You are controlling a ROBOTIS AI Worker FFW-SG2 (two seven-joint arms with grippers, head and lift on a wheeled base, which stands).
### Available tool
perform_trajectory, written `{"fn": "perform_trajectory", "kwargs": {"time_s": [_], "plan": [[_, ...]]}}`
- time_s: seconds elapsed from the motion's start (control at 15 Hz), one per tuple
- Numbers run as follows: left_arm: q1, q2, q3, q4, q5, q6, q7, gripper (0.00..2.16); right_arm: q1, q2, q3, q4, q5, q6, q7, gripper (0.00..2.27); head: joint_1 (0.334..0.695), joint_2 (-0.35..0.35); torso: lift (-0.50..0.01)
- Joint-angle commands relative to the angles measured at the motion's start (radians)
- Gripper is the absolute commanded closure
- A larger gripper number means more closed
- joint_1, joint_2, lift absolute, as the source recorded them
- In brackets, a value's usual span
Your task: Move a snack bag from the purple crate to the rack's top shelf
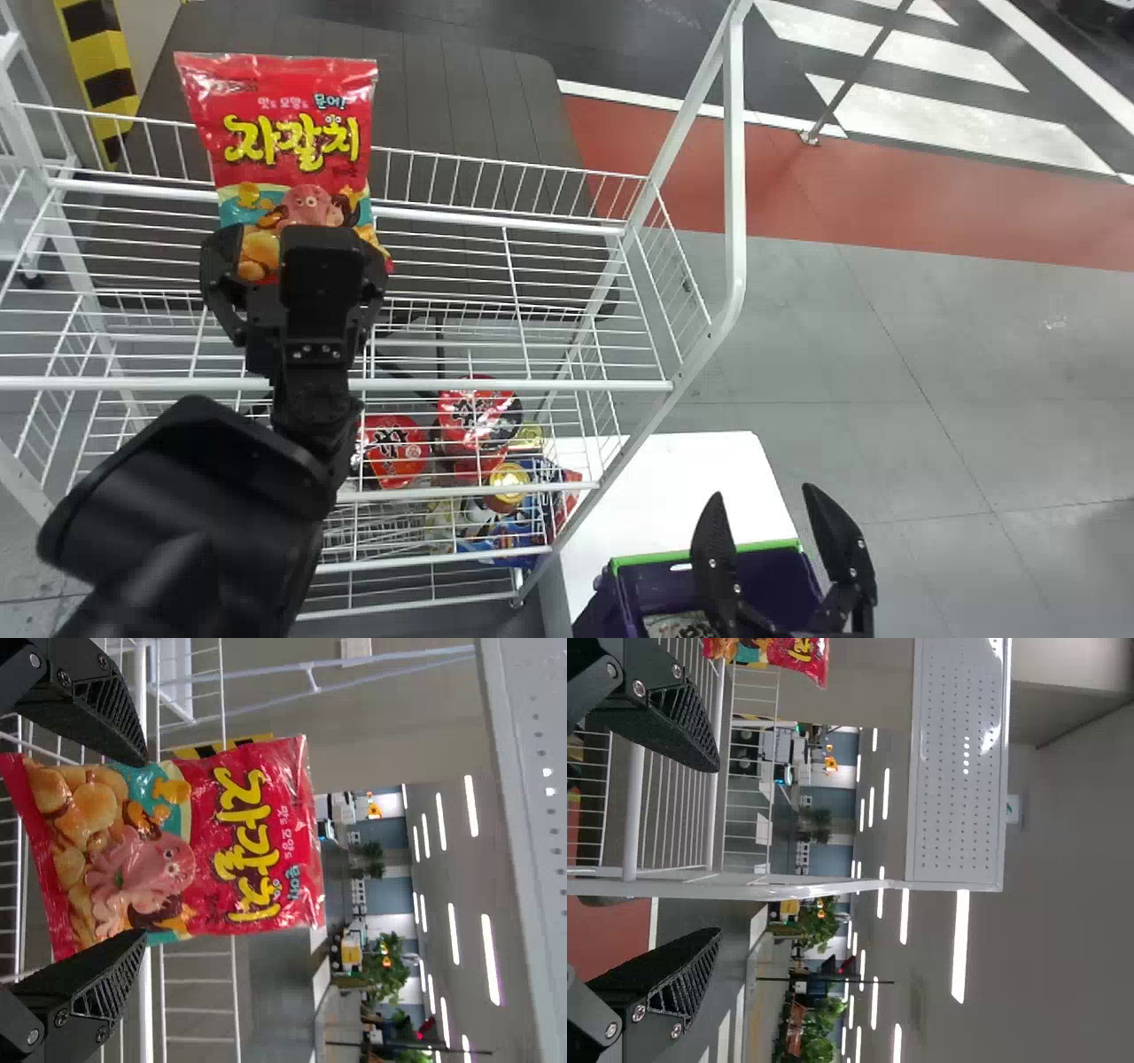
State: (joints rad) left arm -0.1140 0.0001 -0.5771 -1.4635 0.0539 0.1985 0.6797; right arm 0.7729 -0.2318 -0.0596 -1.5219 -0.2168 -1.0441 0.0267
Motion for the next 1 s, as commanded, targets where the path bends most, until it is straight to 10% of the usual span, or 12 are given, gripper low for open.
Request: {"fn": "perform_trajectory", "kwargs": {"time_s": [0.0,0.93], "plan": [[-0.056,-0.003,-0.029,0.081,0.027,-0.009,0.031,0.15,-0.001,0.003,-0.008,0.029,-0.004,-0.049,0.001,0.19,0.695,-0.35,0.0],[-0.118,-0.003,-0.046,0.167,0.06,-0.021,0.044,0.16,-0.046,0.017,-0.184,0.132,-0.093,0.046,0.078,0.18,0.695,-0.35,0.0]]}}
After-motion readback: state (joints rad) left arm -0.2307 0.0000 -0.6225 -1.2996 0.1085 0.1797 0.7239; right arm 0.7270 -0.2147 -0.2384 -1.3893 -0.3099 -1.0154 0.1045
